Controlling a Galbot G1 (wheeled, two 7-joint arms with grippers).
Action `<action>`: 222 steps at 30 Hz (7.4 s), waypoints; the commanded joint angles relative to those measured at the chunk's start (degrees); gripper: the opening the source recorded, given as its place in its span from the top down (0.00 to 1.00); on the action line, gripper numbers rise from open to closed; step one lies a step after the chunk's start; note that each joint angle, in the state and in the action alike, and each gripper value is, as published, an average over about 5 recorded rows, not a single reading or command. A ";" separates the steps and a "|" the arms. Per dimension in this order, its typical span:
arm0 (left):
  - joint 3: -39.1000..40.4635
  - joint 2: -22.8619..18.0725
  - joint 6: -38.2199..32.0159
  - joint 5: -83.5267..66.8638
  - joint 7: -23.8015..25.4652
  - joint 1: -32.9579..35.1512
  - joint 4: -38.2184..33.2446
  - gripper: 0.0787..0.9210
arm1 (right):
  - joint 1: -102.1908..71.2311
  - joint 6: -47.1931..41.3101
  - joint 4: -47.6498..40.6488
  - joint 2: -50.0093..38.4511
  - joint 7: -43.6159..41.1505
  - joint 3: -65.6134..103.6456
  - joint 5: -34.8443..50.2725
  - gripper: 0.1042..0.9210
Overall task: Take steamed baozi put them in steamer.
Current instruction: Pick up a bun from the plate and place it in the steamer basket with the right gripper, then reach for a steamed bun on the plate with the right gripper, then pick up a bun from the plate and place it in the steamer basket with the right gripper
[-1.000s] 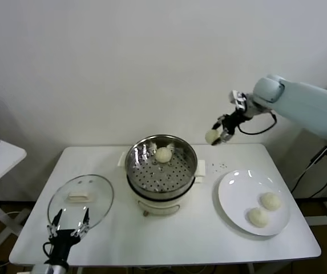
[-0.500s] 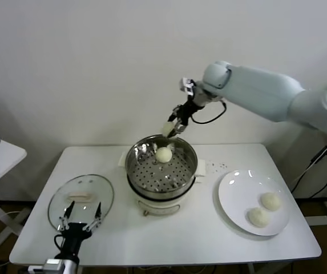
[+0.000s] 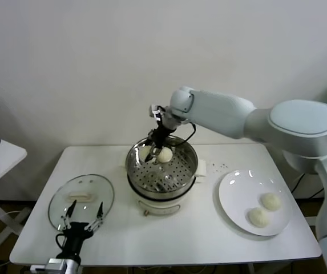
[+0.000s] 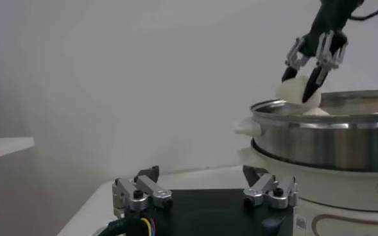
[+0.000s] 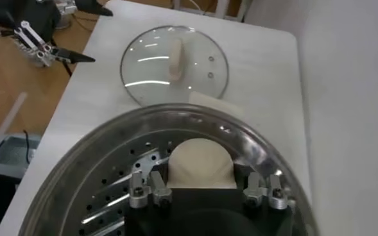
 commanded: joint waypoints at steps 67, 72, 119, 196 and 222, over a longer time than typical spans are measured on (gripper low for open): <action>-1.65 0.21 0.48 -3.44 -0.87 -0.78 2.88 0.12 | 11.51 5.81 38.97 -54.19 -7.59 -3.37 -32.03 0.12; -1.79 -0.25 0.00 -2.87 -0.90 0.52 2.86 0.12 | -0.30 7.30 38.06 -59.17 -7.63 4.60 -40.48 0.12; -2.34 -1.07 -1.65 -1.90 -0.65 2.01 5.21 0.12 | -29.68 9.21 27.12 -54.01 -4.00 25.72 -51.54 0.12; -1.82 0.38 -4.01 -2.93 1.32 4.53 5.78 0.12 | -8.10 51.40 40.87 -10.79 -7.19 16.96 -94.55 0.34; -1.54 -0.01 -4.16 -2.51 1.28 4.38 6.65 0.12 | -8.04 49.43 40.50 -12.75 -7.12 16.29 -89.92 0.34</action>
